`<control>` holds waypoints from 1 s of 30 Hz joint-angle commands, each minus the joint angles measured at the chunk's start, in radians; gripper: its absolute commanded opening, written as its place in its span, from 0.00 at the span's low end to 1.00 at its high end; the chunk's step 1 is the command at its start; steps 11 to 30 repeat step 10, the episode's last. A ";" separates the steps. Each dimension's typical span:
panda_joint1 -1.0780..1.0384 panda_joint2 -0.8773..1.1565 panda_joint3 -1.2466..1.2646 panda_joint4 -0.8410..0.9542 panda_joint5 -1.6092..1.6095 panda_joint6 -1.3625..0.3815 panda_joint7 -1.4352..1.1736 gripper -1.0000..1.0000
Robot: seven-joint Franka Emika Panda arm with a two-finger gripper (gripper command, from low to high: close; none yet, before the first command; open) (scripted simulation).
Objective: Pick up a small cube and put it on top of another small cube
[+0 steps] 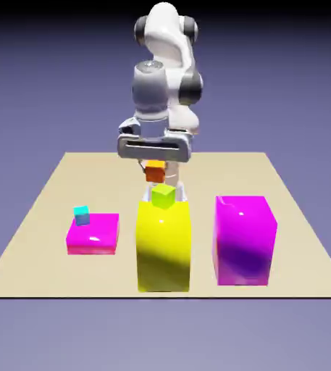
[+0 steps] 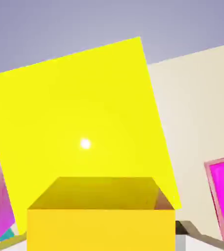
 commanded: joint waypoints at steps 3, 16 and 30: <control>0.000 0.029 0.001 -0.057 -0.003 0.087 0.001 0.00; 0.000 0.038 0.001 -0.074 -0.003 0.112 0.001 1.00; 0.000 0.038 0.001 -0.074 -0.003 0.112 0.001 1.00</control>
